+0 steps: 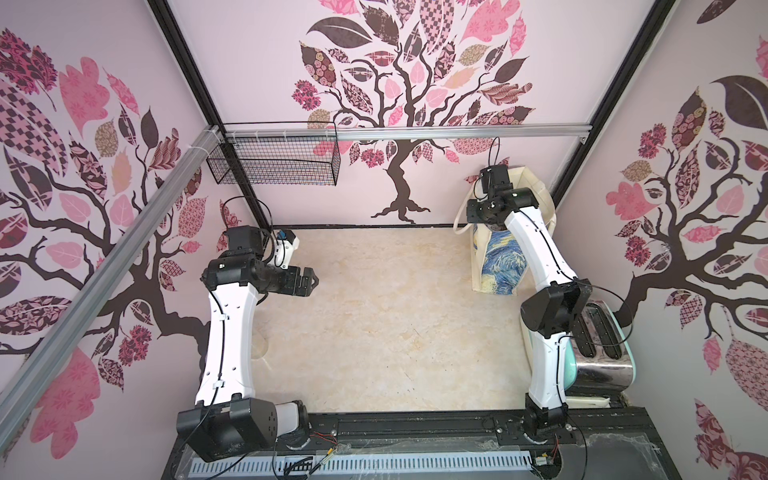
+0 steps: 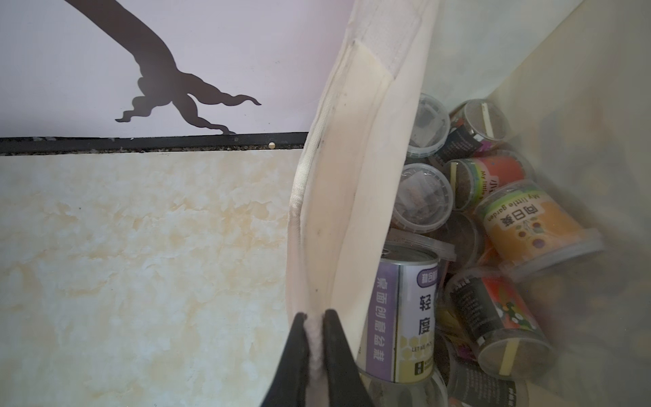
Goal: Take out the seed jars from the canvas bag
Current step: Move the canvas bag to the center of the board.
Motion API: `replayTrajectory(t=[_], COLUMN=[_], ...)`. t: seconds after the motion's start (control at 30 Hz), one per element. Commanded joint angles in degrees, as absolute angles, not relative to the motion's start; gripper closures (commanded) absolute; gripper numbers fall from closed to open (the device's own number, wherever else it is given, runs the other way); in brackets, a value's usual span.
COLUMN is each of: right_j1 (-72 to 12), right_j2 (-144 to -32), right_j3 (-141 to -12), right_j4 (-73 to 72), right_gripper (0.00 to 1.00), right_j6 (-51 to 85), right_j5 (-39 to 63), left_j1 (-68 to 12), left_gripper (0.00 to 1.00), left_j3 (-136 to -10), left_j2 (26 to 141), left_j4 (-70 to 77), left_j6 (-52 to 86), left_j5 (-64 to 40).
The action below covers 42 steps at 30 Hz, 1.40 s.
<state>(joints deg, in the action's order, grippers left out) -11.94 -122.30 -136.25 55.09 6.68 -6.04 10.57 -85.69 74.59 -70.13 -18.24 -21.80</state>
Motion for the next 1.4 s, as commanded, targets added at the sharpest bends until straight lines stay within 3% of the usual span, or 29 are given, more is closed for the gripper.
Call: replayTrajectory(t=[0.0, 0.5, 0.83, 0.93, 1.1, 1.17, 1.27, 1.37], right_j1=[-12.9, -30.2, -38.6, -38.7, -38.7, -38.6, -38.7, -38.7], right_j2=[-117.5, -108.9, -94.5, -88.2, -78.9, -76.0, -73.2, -71.2], right_j3=[-135.0, -123.3, -104.6, -96.5, -86.9, -84.5, -82.7, -81.6], right_j4=[57.1, 49.5, 40.2, 36.4, 32.7, 31.5, 29.9, 29.2], right_gripper=[0.98, 0.98, 0.92, 0.84, 0.74, 0.58, 0.53, 0.38], right_j6=[5.2, -4.1, -7.7, -7.9, -9.2, -8.9, -7.0, -4.0], right_j5=[1.1, 19.8, 28.1, 26.7, 12.6, 6.8, 2.4, -0.8], left_j1=[10.4, 10.5, 10.5, 10.4, 9.7, 8.2, 4.6, 1.1], left_gripper=[0.02, 0.02, 0.02, 0.02, 0.02, 0.02, 0.02, 0.02], left_j3=[-88.0, -92.1, -97.6, -99.3, -106.5, -107.7, -109.9, -110.7], left_j2=[74.8, 75.4, 79.3, 80.8, 86.3, 87.6, 89.9, 92.1], left_j4=[-72.4, -73.9, -73.9, -71.9, -69.6, -66.5, -64.9, -63.4], left_j6=[-18.2, -17.9, -17.5, -18.0, -14.1, -12.8, -13.4, -15.8], left_j5=[-25.5, -28.1, -31.0, -33.6, -42.3, -43.5, -41.3, -39.3])
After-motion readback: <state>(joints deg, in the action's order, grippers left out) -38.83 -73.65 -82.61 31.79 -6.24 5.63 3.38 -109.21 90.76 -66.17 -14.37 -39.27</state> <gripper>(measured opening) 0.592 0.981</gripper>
